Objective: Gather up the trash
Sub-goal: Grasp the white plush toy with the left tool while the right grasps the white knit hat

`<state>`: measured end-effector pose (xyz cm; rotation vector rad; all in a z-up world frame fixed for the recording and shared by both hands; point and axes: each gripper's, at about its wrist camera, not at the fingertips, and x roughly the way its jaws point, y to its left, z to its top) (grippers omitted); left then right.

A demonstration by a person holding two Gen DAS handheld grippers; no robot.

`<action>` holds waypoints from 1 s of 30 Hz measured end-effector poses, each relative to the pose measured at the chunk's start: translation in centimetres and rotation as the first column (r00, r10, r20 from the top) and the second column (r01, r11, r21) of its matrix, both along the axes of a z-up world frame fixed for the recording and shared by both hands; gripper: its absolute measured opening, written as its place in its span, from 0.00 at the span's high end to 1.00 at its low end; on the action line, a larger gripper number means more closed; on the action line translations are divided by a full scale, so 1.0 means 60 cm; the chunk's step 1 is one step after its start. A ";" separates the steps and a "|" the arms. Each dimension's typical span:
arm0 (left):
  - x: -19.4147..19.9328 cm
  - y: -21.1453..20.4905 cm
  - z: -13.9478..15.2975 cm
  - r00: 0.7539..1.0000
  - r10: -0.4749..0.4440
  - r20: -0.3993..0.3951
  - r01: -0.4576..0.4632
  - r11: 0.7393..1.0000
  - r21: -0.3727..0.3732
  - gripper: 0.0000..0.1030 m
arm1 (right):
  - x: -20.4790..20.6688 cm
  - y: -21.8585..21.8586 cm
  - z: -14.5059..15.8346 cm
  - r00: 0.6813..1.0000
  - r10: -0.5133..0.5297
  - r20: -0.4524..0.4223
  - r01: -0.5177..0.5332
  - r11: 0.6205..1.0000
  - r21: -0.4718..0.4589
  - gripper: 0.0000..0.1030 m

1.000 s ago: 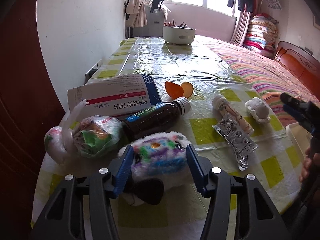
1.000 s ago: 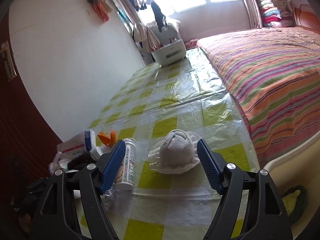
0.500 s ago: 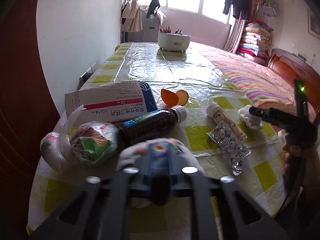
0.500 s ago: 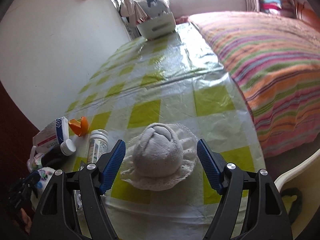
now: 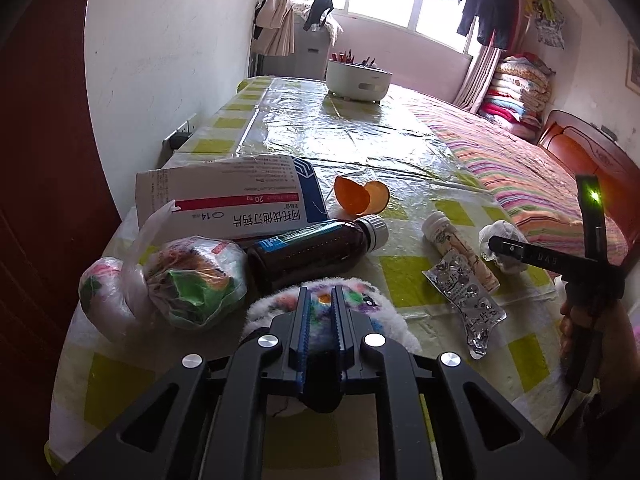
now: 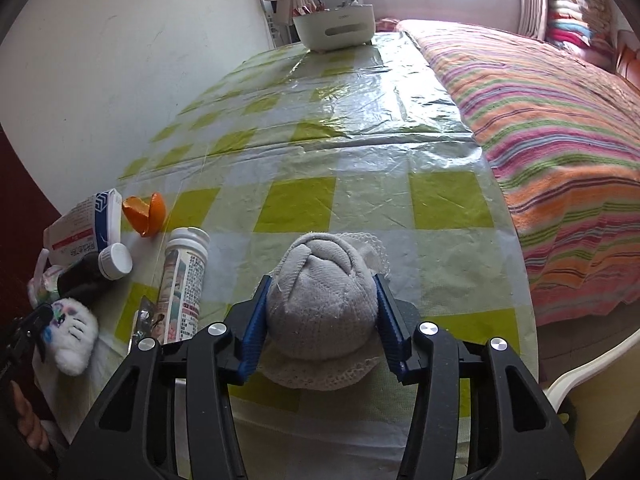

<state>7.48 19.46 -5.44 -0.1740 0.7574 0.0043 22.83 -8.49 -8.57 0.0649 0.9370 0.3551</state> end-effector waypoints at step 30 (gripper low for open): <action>0.042 -0.016 -0.038 0.994 -0.067 -0.090 0.053 0.986 -0.157 0.55 | -0.017 -0.029 0.017 0.999 -0.022 0.040 0.017 0.993 0.116 0.53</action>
